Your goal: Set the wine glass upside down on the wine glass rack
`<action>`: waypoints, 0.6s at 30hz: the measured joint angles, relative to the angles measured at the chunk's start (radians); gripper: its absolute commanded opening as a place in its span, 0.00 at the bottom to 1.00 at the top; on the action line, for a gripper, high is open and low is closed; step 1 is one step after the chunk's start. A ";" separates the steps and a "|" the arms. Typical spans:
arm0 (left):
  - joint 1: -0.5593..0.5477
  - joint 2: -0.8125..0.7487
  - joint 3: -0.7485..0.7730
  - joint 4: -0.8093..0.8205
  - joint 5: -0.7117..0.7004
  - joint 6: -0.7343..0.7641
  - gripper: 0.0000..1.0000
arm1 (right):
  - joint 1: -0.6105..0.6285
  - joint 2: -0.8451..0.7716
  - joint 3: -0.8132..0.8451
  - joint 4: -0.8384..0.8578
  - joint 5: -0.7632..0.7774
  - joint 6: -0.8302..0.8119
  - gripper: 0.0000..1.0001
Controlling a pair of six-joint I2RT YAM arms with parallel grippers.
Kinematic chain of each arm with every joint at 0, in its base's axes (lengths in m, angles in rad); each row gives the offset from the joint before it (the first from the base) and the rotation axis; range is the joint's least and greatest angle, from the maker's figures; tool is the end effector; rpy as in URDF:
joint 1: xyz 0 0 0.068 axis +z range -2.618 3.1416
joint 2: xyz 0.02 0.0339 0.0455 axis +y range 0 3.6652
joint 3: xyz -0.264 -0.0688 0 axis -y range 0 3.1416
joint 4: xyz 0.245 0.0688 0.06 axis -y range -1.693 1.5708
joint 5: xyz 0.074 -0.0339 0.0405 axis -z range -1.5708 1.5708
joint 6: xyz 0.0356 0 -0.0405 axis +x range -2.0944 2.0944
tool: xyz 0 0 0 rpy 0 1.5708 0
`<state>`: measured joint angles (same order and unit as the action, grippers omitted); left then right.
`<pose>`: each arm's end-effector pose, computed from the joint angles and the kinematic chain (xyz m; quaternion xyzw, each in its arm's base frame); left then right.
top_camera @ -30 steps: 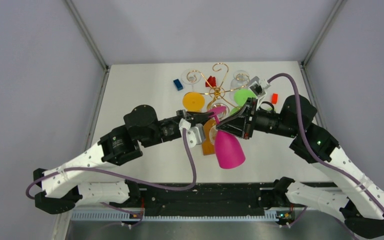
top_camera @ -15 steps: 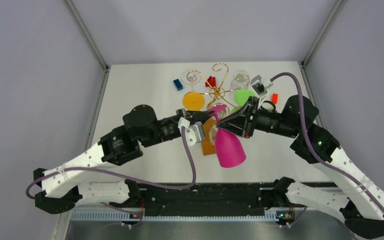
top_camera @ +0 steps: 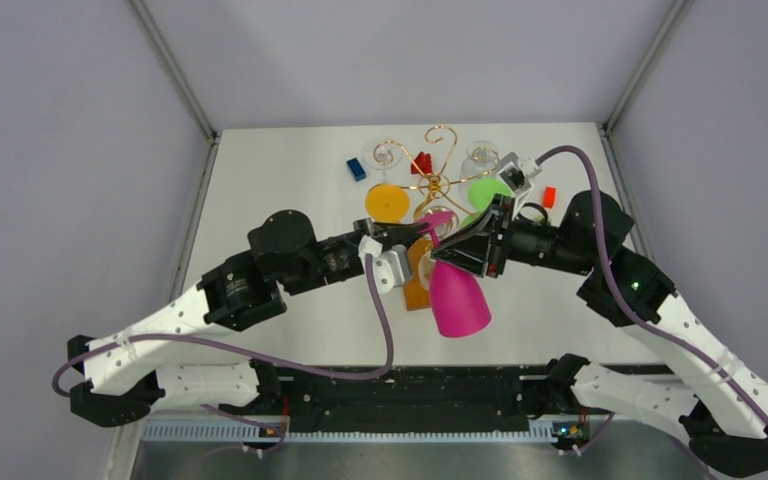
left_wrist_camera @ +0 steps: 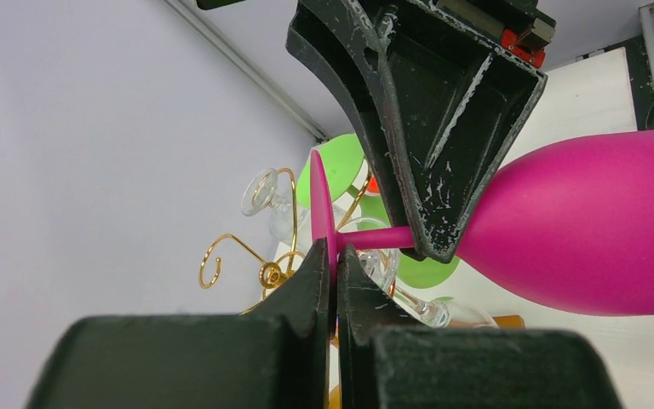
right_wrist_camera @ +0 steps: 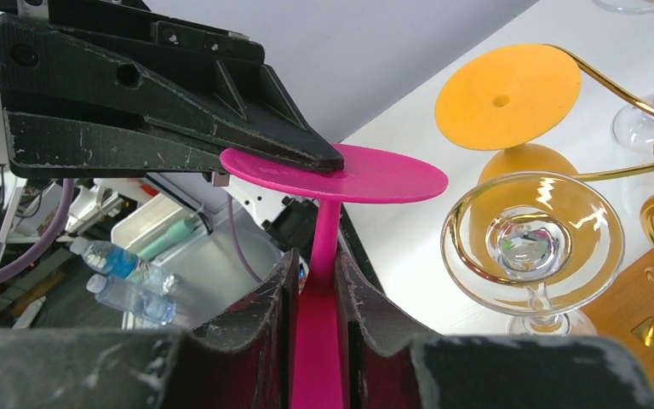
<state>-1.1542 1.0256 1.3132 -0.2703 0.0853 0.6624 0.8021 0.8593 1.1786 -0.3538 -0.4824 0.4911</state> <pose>0.0824 -0.1937 0.4682 0.5709 0.4068 -0.2024 0.6838 0.1041 0.1314 0.4437 -0.2721 0.6642 0.5436 0.4350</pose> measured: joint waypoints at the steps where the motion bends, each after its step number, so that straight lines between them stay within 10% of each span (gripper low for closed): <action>1: 0.000 0.000 0.000 -0.002 0.000 0.000 0.00 | 0.000 0.000 -0.002 0.002 -0.001 0.000 0.12; 9: -0.006 0.000 0.000 -0.018 -0.001 0.013 0.03 | -0.002 -0.004 -0.021 0.013 0.000 0.008 0.00; 18: -0.013 0.007 0.000 0.031 -0.012 -0.011 0.58 | 0.001 -0.055 -0.066 0.050 0.002 0.043 0.00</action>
<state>-1.1675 1.0325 1.3132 -0.2398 0.0731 0.6510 0.8032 0.8040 1.1126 -0.3035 -0.4808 0.5339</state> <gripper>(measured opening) 0.460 0.047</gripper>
